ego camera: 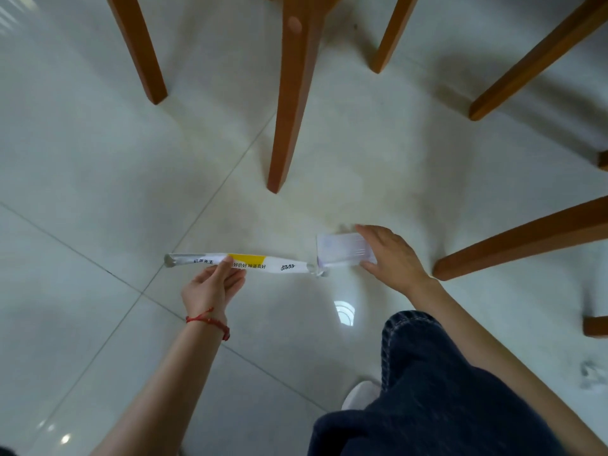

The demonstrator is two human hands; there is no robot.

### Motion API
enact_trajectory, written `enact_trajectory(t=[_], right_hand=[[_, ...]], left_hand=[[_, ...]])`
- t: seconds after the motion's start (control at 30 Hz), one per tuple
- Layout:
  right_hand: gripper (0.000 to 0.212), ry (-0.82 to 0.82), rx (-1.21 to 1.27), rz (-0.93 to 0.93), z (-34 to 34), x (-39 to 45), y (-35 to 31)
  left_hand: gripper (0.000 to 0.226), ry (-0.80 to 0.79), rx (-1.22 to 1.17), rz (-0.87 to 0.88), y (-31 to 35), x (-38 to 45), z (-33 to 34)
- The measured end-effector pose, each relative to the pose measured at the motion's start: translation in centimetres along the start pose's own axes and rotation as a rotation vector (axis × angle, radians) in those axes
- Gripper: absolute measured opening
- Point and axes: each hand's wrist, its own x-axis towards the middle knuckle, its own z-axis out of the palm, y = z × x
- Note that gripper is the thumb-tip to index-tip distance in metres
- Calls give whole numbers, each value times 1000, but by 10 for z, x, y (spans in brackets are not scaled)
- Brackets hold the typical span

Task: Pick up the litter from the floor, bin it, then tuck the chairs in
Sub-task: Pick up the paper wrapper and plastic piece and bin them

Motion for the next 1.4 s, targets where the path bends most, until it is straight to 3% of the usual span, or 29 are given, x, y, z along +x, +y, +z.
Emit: enact_trajectory(t=[0.3, 0.6, 0.93, 1.4], right_hand=[[60, 161, 586, 307, -22, 18, -18], [53, 134, 836, 445, -80, -3, -48], [44, 146, 1214, 707, -170, -92, -98], [51, 163, 1279, 725, -325, -196, -252]], left_hand=[[14, 31, -52, -43, 4, 7, 4], [13, 47, -3, -25, 64, -54, -2], [12, 21, 53, -93, 148, -139, -15], [10, 16, 48, -44, 331, -294, -55]])
